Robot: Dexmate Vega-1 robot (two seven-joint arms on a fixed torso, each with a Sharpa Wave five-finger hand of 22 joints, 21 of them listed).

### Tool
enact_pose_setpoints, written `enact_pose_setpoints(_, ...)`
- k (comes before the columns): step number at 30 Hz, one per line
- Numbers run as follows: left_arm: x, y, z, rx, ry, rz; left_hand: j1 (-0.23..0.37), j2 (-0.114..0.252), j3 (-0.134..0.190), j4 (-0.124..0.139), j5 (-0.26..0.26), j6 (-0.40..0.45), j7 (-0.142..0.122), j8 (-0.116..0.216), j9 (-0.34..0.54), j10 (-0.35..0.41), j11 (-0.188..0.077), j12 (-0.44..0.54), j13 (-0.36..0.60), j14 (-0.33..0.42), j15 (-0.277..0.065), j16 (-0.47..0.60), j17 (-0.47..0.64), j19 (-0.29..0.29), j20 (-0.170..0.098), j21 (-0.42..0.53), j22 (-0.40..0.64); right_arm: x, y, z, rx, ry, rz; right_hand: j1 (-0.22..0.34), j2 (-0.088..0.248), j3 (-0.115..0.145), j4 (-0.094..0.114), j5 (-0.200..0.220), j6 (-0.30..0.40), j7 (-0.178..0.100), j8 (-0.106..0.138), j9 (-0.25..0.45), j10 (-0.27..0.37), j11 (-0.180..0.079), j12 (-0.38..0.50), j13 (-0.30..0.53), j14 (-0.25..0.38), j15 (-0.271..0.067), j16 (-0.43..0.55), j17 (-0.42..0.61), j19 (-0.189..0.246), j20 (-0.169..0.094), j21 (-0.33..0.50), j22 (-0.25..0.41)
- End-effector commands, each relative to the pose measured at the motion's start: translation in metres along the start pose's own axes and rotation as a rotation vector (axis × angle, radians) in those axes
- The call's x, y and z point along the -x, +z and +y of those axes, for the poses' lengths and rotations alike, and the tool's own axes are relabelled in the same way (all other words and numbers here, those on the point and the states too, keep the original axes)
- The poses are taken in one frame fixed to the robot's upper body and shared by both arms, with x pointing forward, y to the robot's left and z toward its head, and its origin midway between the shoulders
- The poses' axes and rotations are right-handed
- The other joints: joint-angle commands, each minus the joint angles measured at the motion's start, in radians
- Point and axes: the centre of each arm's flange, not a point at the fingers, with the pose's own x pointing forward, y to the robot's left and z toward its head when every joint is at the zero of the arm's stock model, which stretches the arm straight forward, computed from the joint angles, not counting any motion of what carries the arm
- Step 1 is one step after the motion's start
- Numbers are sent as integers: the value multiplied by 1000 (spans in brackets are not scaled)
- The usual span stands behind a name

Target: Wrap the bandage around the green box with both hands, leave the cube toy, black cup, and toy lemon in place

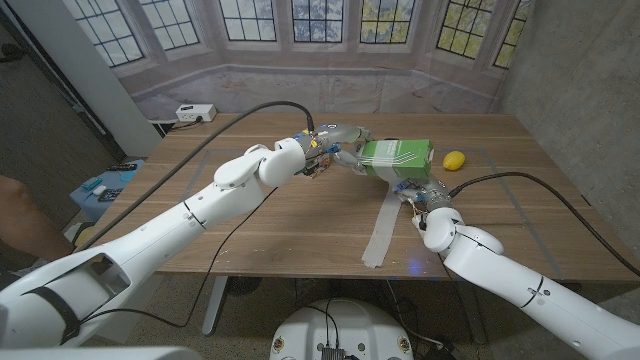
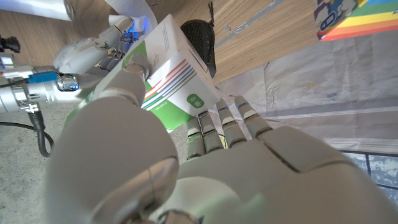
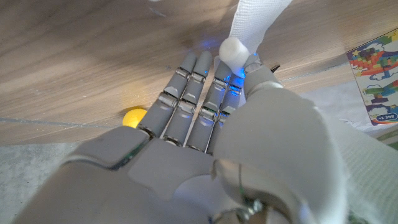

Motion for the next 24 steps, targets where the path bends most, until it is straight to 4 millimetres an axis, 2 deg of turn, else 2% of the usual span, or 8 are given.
enact_pose_setpoints(1, 4, -1, -1, 35, -7, -4, -7, 53, 8, 3, 6, 43, 25, 81, 2, 5, 2, 9, 5, 1, 8, -2, 2, -3, 0, 0, 3, -6, -7, -6, 9, -16, 5, 10, 3, -3, 0, 7, 5, -2, -3, 5, 2, -5, 8, 4, 10, -120, 1, 5, -2, -28, 9, 3)
enact_pose_setpoints(24, 17, 4, -4, 33, -29, 15, -6, 55, 9, 1, 7, 43, 27, 82, 2, 4, 2, 10, 5, 1, 7, -2, 2, -4, 0, 0, 3, -18, -26, -15, 15, -27, 37, 10, 4, -4, 0, 7, 5, -5, -3, 5, 4, -5, 7, 4, 9, -120, -4, 8, -4, -30, 9, 3)
